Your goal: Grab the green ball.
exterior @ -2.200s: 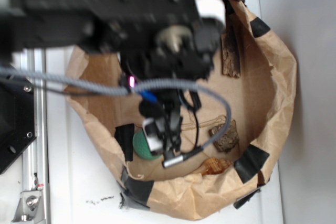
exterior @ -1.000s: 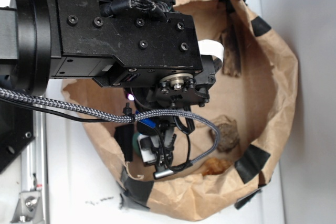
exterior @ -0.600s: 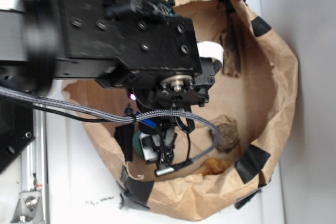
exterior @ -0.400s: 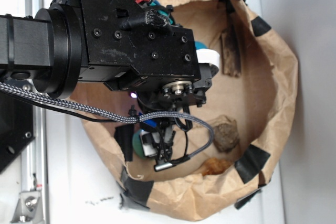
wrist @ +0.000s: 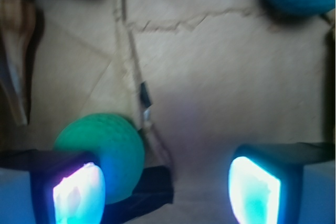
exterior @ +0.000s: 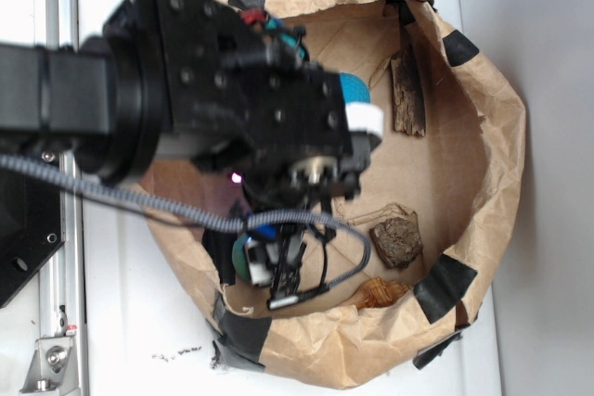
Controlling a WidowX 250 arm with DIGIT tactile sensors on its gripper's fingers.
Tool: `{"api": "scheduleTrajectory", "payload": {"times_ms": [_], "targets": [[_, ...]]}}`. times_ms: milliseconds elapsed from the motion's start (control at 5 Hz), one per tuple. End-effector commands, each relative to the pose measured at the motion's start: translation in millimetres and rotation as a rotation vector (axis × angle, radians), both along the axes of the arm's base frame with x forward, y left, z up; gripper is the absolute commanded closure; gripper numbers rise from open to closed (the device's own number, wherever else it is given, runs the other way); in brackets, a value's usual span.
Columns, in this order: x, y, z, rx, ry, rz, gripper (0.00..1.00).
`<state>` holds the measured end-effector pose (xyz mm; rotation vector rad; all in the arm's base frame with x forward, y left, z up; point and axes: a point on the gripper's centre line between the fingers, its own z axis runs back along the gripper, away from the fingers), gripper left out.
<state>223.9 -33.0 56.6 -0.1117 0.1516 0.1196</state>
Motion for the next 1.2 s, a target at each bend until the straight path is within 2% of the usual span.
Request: {"api": "scheduleTrajectory", "payload": {"times_ms": [0,200,400,600,800,1000], "targets": [[-1.3,-5.8,21.5,-0.129,-0.055,-0.016,0.0],[-2.1,-12.0,26.1,-0.148,-0.071,-0.027,0.0],[1.4,-16.4,7.1,-0.131,-0.072,-0.031,0.0],[0.9,-20.5,-2.1,-0.146,-0.046,-0.05,0.0],[0.3,-31.6,-26.4,-0.251,0.003,-0.151,0.0],[2.9,-31.0,-29.7,-0.257,0.041,-0.177,0.0]]}}
